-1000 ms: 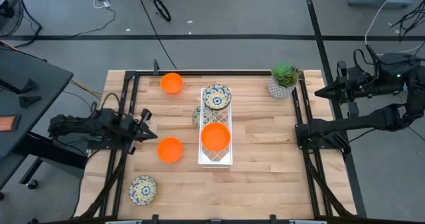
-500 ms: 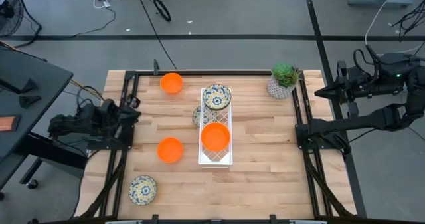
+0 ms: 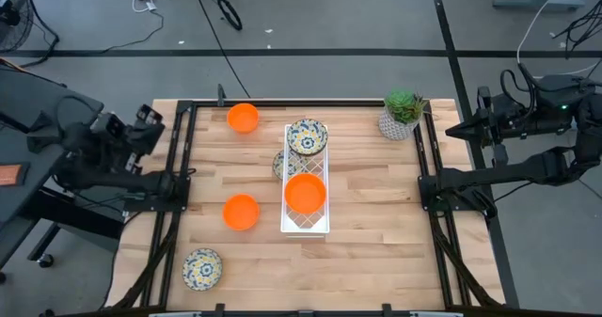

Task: Pick & Place Mini bowls
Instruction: Stack the orange bowl on top of the orange bowls on the shelf

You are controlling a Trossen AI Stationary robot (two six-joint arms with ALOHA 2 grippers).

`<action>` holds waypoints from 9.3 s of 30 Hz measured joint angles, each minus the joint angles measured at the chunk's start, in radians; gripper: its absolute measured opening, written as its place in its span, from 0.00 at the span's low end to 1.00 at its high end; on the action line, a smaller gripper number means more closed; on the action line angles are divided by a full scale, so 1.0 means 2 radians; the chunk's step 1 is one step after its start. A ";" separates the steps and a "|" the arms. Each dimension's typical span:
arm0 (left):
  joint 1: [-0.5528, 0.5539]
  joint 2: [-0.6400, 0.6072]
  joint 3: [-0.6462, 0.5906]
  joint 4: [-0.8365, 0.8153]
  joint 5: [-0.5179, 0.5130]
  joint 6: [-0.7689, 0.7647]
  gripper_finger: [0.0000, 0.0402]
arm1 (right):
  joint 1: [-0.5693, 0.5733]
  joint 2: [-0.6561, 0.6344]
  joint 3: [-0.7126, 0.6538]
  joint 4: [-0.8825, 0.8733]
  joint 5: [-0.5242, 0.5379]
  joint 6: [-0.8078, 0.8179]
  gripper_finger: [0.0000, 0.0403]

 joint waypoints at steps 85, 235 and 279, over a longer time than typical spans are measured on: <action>0.396 0.528 0.326 -0.406 0.163 0.217 0.25 | 0.000 0.000 0.000 0.000 0.000 0.000 0.03; 0.395 0.734 0.325 -0.599 0.031 0.263 0.00 | 0.000 0.000 0.000 0.000 0.000 0.000 0.03; 0.246 0.676 0.618 -0.697 0.062 0.295 0.00 | 0.000 0.000 0.000 0.000 0.000 0.000 0.03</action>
